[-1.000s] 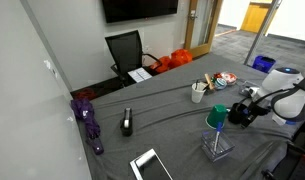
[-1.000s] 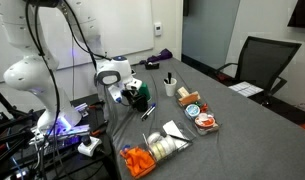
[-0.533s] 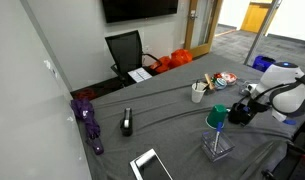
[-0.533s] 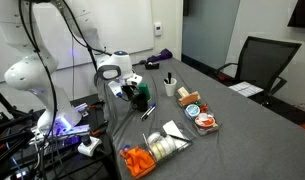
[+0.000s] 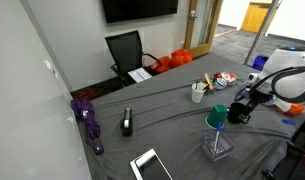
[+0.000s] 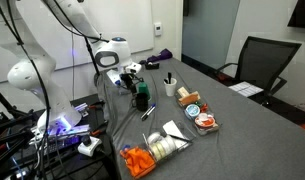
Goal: Move the black cup to the right
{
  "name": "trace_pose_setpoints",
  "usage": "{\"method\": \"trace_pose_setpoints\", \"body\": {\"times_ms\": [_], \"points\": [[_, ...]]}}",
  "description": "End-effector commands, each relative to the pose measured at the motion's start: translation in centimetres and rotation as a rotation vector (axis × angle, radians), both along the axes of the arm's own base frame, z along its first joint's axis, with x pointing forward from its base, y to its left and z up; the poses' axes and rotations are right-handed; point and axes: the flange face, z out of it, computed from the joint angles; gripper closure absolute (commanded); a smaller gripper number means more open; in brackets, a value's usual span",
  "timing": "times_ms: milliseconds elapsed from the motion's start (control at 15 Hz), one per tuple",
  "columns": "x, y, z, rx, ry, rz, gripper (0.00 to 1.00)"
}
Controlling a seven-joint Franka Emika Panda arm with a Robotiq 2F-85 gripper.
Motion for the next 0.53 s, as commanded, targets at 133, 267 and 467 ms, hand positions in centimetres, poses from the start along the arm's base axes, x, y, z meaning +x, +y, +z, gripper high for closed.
{"method": "trace_pose_setpoints", "body": {"times_ms": [133, 267, 467], "points": [[-0.6, 0.9, 4.3, 0.010, -0.007, 0.030, 0.00], [-0.7, 1.2, 5.5, 0.017, -0.012, 0.037, 0.00], [-0.9, 1.5, 6.9, 0.027, -0.014, 0.045, 0.00]]}}
